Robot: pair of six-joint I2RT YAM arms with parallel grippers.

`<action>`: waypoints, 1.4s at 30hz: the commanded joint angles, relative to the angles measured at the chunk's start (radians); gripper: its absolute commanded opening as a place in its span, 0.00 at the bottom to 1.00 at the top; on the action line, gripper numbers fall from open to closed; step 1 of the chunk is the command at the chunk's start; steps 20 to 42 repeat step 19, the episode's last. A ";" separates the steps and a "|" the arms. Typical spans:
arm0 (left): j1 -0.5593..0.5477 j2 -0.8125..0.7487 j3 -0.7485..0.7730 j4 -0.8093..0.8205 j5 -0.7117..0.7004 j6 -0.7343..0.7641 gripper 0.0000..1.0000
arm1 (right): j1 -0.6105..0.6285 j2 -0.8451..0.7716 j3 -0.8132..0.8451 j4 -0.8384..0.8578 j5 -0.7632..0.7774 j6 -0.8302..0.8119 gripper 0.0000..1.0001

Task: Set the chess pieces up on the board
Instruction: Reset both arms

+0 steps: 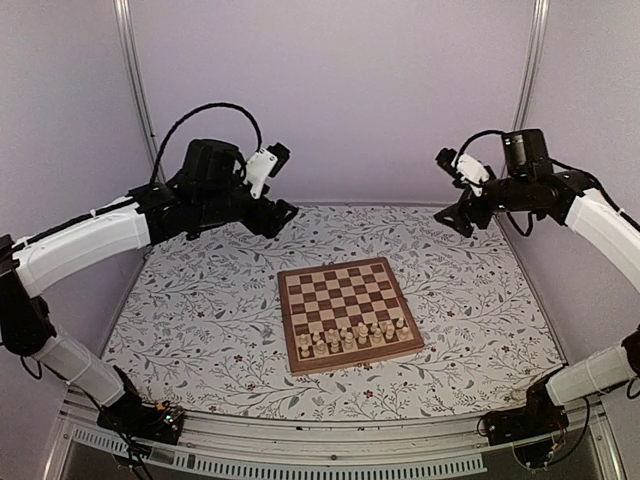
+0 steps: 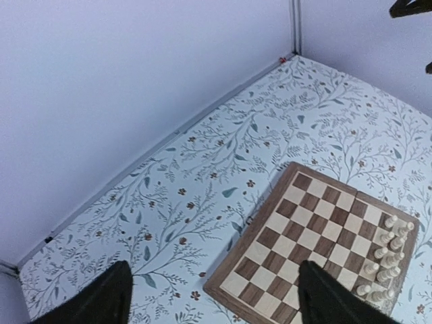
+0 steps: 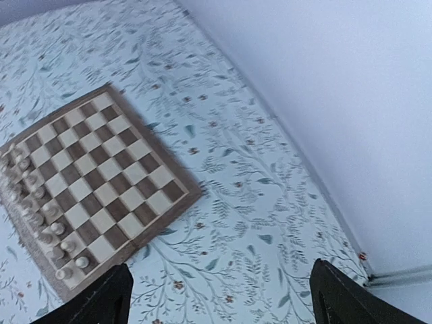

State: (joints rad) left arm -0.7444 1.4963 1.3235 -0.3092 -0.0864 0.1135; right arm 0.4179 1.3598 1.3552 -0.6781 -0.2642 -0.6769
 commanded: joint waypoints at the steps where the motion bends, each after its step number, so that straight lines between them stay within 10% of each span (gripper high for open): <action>1: -0.003 -0.111 -0.025 0.060 -0.259 -0.027 0.99 | -0.151 -0.145 -0.106 0.370 0.043 0.233 0.99; 14: 0.082 -0.383 -0.456 0.428 -0.427 -0.140 0.99 | -0.254 -0.289 -0.348 0.594 0.040 0.523 0.99; 42: 0.085 -0.367 -0.447 0.419 -0.452 -0.116 0.99 | -0.276 -0.308 -0.337 0.594 0.049 0.561 0.99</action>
